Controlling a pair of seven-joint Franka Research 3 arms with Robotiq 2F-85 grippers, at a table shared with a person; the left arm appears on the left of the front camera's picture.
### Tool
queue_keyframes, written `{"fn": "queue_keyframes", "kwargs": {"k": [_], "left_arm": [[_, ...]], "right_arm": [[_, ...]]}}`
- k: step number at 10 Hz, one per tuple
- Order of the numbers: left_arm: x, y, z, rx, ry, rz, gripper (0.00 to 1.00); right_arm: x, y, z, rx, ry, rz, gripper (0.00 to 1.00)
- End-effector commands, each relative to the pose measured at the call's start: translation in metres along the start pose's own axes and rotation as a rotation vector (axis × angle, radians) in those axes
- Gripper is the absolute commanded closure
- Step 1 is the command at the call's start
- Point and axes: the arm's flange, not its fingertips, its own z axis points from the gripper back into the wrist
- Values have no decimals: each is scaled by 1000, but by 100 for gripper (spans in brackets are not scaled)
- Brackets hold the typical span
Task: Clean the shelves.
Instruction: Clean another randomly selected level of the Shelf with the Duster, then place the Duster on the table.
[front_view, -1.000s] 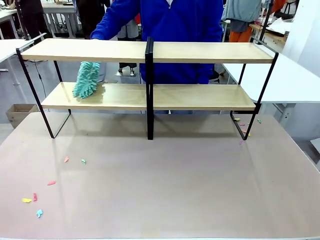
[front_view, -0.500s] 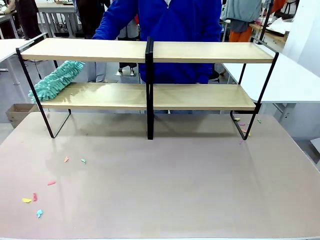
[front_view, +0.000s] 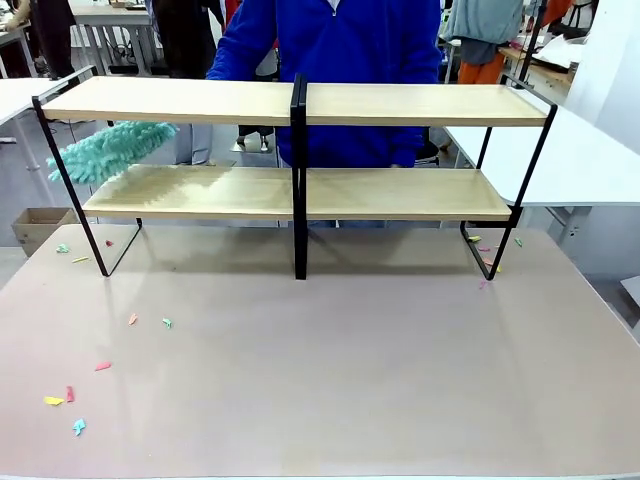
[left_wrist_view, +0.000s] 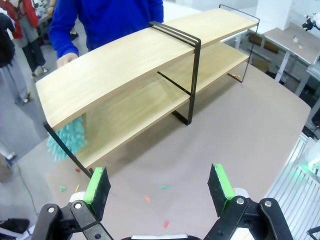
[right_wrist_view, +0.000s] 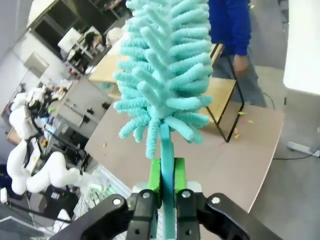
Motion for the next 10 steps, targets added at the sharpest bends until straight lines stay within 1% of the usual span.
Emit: {"fn": "queue_keyframes", "kwargs": {"k": [1, 10], "left_arm": [[0, 0, -1, -5, -1, 2, 0], [0, 0, -1, -5, -1, 2, 0]], "right_arm": [[-2, 10, 3, 15, 41, 19, 88], [-2, 10, 3, 15, 41, 19, 88]]}}
